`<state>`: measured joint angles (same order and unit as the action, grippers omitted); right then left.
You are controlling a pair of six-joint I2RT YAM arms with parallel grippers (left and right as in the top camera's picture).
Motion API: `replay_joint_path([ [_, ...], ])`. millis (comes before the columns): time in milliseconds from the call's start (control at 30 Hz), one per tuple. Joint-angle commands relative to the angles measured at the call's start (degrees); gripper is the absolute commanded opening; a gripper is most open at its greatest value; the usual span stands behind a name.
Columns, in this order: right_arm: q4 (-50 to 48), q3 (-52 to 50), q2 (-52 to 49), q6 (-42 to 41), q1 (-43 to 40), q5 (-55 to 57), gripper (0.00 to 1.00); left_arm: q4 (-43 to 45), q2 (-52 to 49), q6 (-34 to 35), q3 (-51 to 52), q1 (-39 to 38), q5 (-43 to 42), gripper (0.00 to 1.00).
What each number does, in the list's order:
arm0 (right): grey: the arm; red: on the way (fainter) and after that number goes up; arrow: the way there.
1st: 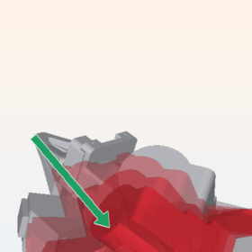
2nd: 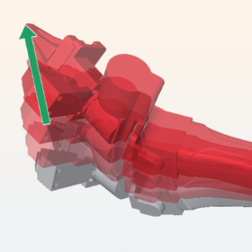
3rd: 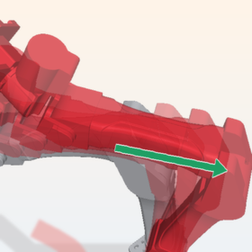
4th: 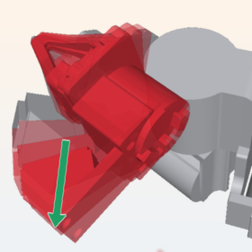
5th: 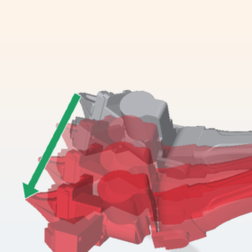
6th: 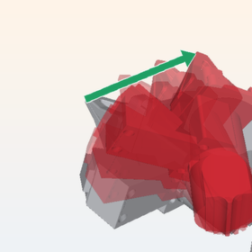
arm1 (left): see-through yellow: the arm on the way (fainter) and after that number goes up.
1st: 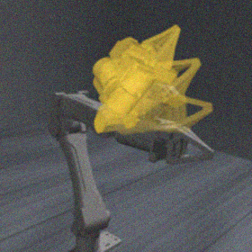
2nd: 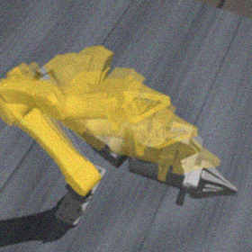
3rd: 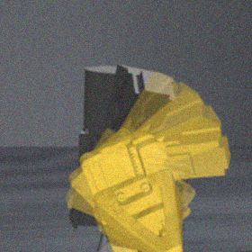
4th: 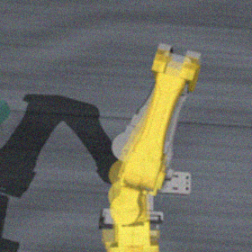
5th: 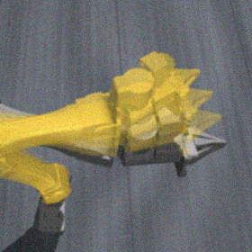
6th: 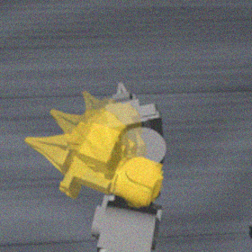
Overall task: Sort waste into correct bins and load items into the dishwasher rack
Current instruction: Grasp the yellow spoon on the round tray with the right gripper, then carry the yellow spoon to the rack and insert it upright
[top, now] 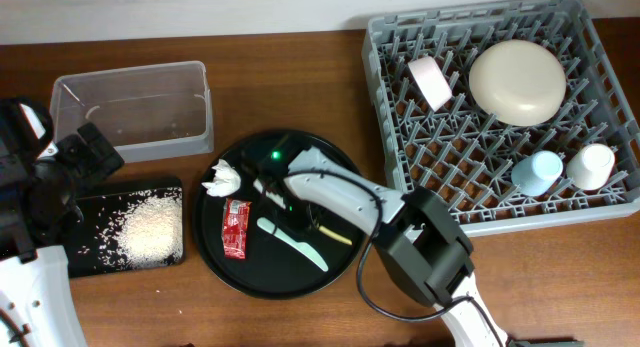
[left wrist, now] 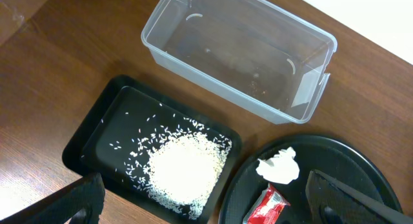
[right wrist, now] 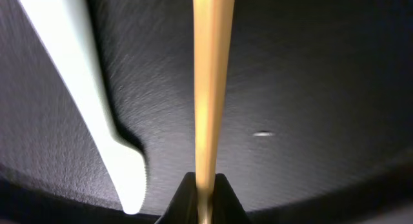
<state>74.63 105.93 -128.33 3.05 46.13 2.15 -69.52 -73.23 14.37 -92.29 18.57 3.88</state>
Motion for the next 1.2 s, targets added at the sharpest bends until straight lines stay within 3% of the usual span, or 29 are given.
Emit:
replay_joint_path([
  [0, 2.9, 8.5, 1.8, -6.7, -3.5, 2.7, 0.04, 0.0, 0.1, 0.5, -0.7, 0.4, 0.0, 0.99],
  [233, 8.1, 27.2, 2.1, -19.0, -12.5, 4.0, 0.04, 0.0, 0.1, 0.5, -0.7, 0.4, 0.0, 0.99],
  [367, 8.1, 32.5, 2.1, -20.1, -20.5, 5.5, 0.04, 0.0, 0.1, 0.5, -0.7, 0.4, 0.0, 0.99],
  [533, 6.8, 31.8, 1.5, -15.1, -30.9, 4.5, 0.04, 0.0, 0.1, 0.5, -0.7, 0.4, 0.0, 0.99],
  [667, 5.3, 31.1, 1.3, -10.9, -34.6, 2.4, 0.04, 0.0, 0.1, 0.5, -0.7, 0.4, 0.0, 0.99],
  [800, 4.3, 30.1, 1.2, -6.7, -34.6, -0.1, 0.04, 0.0, 0.1, 0.5, -0.7, 0.4, 0.0, 1.00],
  [1167, -2.3, 21.8, 0.2, -6.4, -34.1, 0.0, 0.05, 0.0, 0.1, 0.5, -0.7, 0.4, 0.0, 0.99],
])
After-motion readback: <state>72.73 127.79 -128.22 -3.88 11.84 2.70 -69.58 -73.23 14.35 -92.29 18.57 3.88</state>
